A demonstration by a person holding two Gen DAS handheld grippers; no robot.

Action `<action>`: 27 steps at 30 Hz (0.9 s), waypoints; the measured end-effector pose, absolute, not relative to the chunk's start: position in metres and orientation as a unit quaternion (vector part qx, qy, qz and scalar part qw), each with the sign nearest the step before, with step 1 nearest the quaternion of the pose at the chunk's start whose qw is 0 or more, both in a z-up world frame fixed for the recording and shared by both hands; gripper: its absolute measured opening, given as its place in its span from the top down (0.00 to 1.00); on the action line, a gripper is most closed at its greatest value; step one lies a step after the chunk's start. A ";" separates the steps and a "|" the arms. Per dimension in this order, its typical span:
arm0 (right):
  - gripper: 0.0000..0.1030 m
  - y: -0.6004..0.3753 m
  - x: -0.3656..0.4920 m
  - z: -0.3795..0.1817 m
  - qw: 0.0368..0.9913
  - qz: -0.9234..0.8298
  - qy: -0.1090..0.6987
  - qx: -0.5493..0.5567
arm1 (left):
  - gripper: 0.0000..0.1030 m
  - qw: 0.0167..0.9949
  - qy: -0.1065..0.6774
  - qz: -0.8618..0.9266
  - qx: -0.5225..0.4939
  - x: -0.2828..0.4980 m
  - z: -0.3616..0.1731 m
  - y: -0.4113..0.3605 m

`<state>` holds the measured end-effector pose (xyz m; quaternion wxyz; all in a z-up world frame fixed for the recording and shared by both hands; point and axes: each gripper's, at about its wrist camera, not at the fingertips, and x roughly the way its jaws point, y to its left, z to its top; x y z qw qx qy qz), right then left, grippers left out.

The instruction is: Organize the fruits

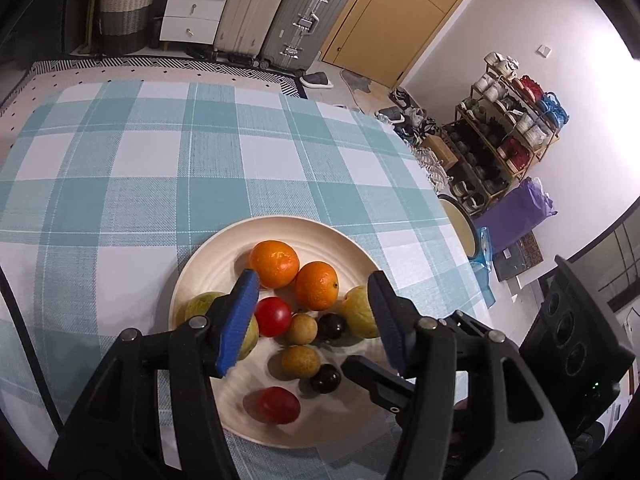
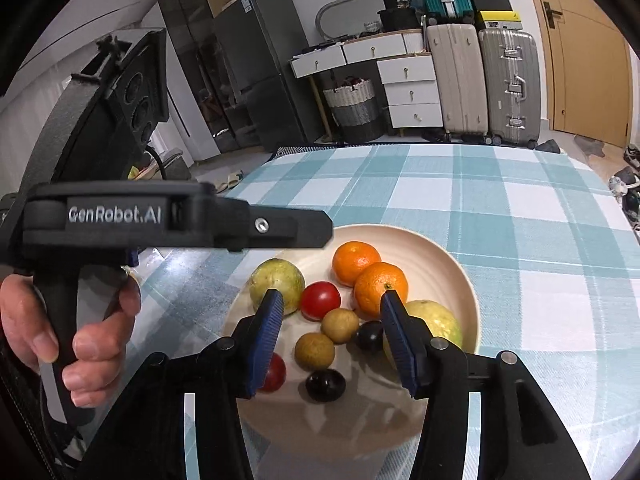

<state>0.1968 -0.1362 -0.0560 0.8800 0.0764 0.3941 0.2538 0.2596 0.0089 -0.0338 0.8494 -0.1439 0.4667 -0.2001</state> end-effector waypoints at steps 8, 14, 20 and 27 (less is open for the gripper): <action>0.41 -0.149 0.180 -0.044 0.893 0.236 0.374 0.083 | 0.47 0.869 0.441 -0.189 -0.123 0.230 -0.011 0.005; 0.24 -0.158 0.167 -0.027 0.909 0.219 0.344 0.087 | 0.47 0.887 0.415 -0.173 -0.104 0.205 0.004 0.004; 0.13 -0.171 0.152 -0.006 0.929 0.183 0.311 0.083 | 0.36 0.906 0.385 -0.148 -0.094 0.178 0.020 0.009; 0.08 -0.179 0.134 0.015 0.934 0.182 0.292 0.092 | 0.21 0.925 0.351 -0.123 -0.074 0.145 0.035 0.012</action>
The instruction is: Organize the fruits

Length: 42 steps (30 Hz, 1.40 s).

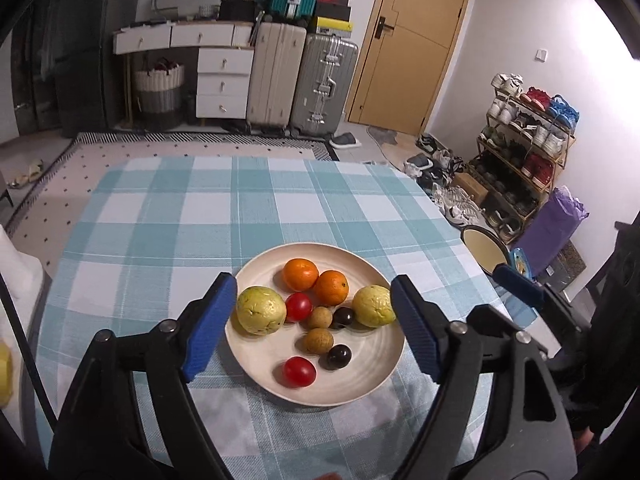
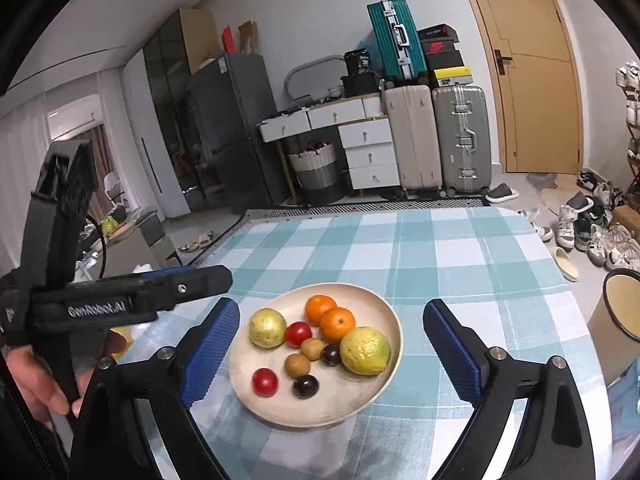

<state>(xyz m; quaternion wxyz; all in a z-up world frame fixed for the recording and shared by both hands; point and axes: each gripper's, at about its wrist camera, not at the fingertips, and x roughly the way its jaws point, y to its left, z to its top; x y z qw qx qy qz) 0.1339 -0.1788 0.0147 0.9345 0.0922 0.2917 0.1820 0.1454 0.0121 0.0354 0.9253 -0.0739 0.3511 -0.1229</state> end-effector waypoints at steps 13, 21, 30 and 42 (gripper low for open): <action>0.04 -0.178 0.089 0.057 0.960 0.165 0.218 0.062 | 0.01 0.951 0.287 -0.089 -0.067 0.100 0.064 0.020; 0.01 -0.177 0.074 0.069 0.967 0.161 0.190 0.054 | 0.01 0.961 0.261 -0.071 -0.053 0.083 0.066 0.022; 0.00 -0.170 0.070 0.061 0.970 0.165 0.171 0.048 | 0.01 0.974 0.217 -0.054 -0.036 0.069 0.045 0.027; 0.00 -0.173 0.073 0.031 0.970 0.161 0.179 0.042 | 0.01 0.977 0.210 -0.029 -0.037 0.074 0.007 0.039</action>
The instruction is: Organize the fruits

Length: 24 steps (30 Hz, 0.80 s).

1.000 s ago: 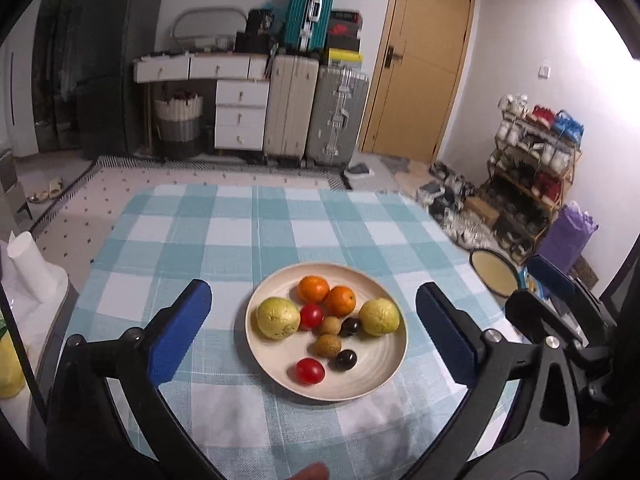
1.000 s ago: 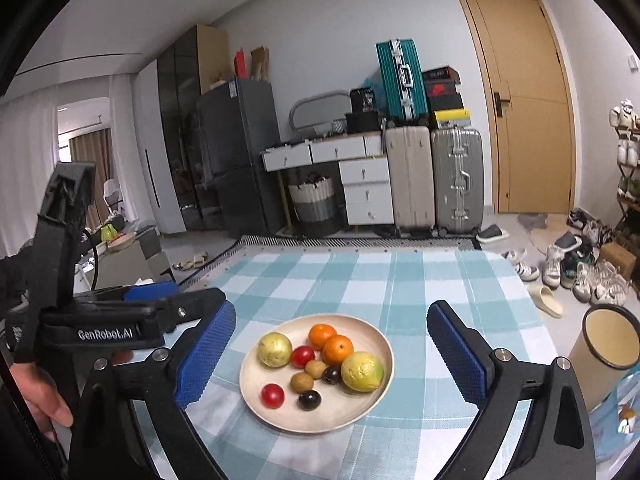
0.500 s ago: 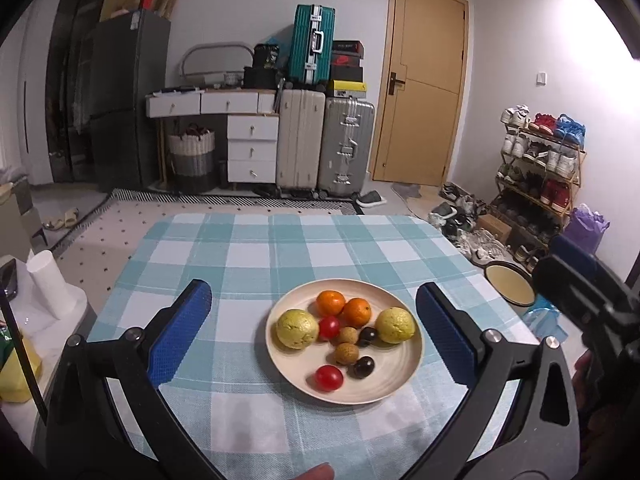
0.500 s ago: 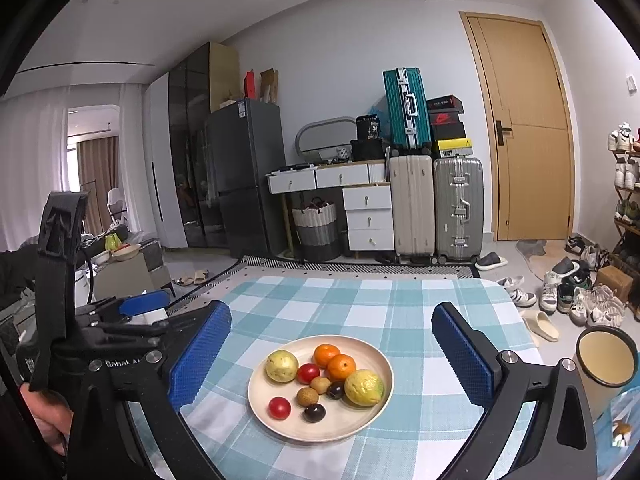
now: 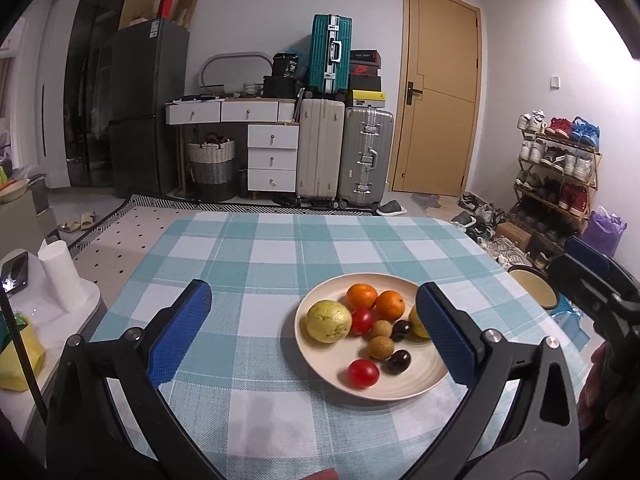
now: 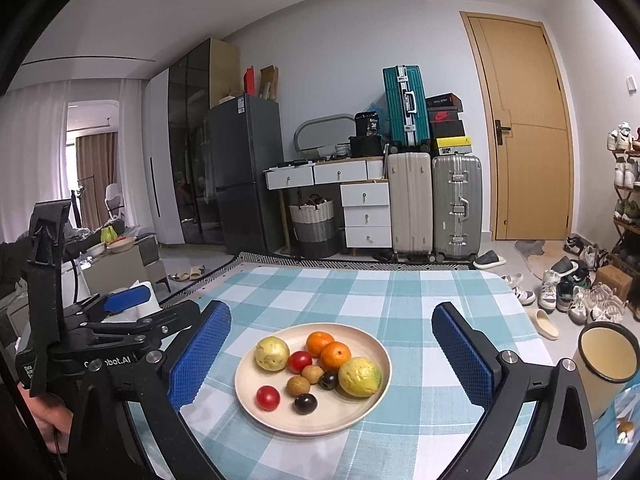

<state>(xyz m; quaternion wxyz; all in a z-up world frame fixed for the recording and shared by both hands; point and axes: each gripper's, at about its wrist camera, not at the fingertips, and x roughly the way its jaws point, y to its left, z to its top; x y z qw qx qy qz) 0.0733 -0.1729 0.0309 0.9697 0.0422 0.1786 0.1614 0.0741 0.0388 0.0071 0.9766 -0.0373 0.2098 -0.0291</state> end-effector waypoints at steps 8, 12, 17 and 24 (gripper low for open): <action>0.00 -0.170 0.074 0.006 0.968 0.167 0.186 0.035 | 0.01 0.979 0.199 -0.029 -0.034 0.073 -0.021 0.042; 0.00 -0.172 0.076 -0.009 0.964 0.169 0.199 0.042 | 0.01 0.980 0.188 -0.035 -0.047 0.069 -0.031 0.048; 0.00 -0.177 0.080 -0.024 0.964 0.160 0.205 0.055 | 0.01 0.981 0.183 -0.036 -0.056 0.069 -0.043 0.051; 0.00 -0.179 0.082 -0.035 0.964 0.158 0.210 0.051 | 0.01 0.986 0.163 -0.019 -0.026 0.067 -0.050 0.040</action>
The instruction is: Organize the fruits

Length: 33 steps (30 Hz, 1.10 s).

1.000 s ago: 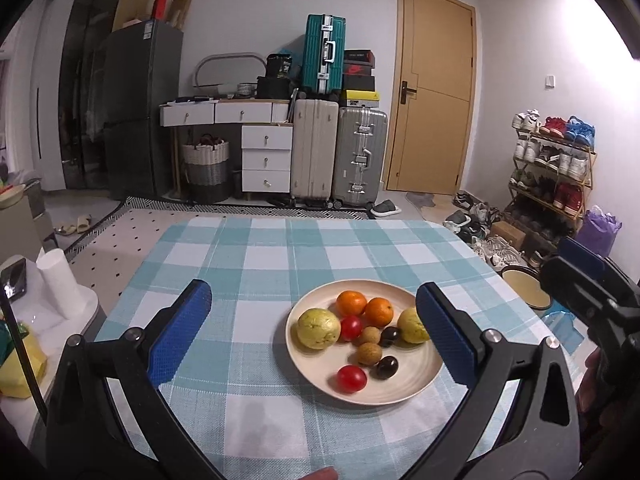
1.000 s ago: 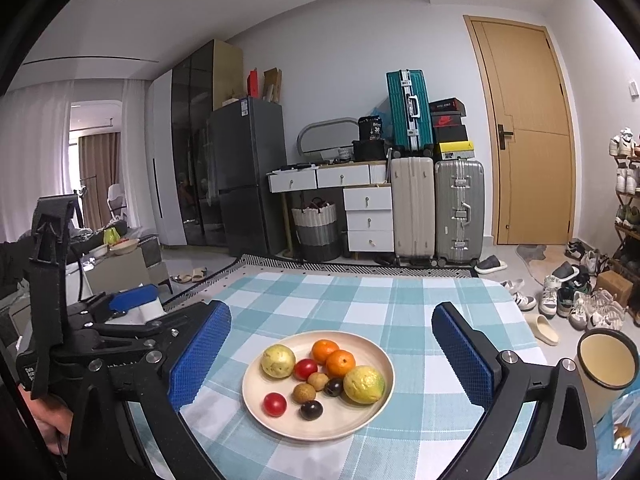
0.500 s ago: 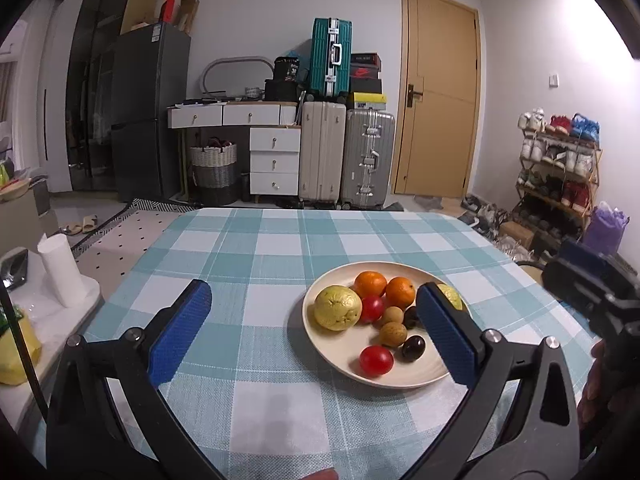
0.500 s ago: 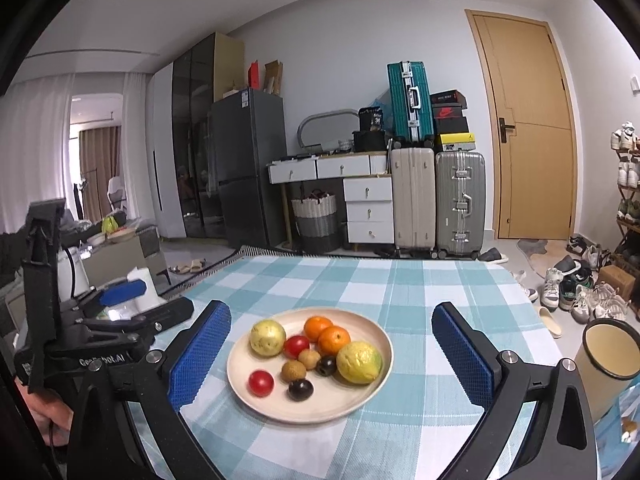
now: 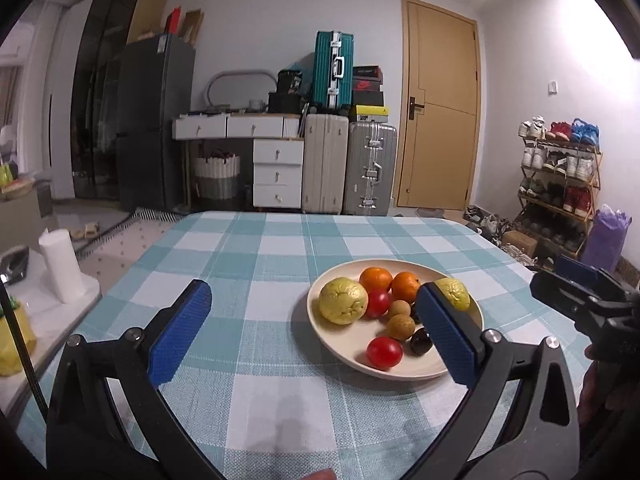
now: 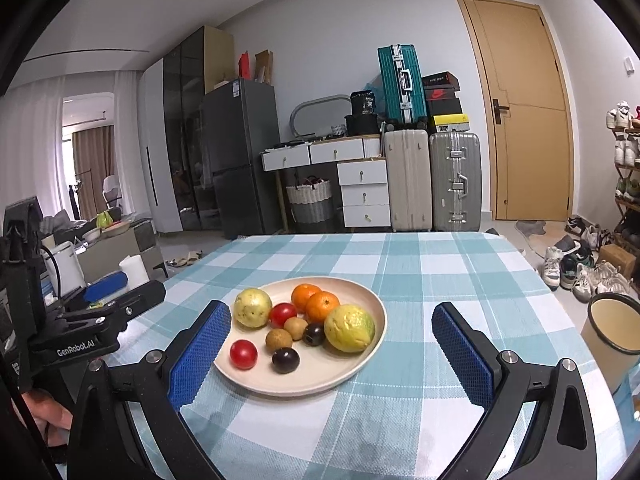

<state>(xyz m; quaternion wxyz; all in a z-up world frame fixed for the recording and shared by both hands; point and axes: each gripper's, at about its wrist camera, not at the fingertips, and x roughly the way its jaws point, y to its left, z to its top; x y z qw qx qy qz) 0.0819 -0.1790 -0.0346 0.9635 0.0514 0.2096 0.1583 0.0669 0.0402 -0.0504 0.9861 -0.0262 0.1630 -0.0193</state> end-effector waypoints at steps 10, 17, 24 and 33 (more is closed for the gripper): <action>0.00 -0.158 0.084 -0.037 0.962 0.161 0.220 -0.002 | 0.01 0.987 0.158 -0.007 -0.006 0.068 -0.050 0.032; 0.00 -0.157 0.080 -0.038 0.964 0.171 0.205 -0.008 | 0.01 0.987 0.158 -0.007 -0.004 0.069 -0.050 0.029; 0.00 -0.157 0.073 -0.036 0.967 0.174 0.187 -0.012 | 0.01 0.987 0.158 -0.007 -0.004 0.070 -0.050 0.027; 0.00 -0.157 0.072 -0.036 0.967 0.174 0.188 -0.010 | 0.01 0.987 0.157 -0.006 -0.004 0.068 -0.049 0.028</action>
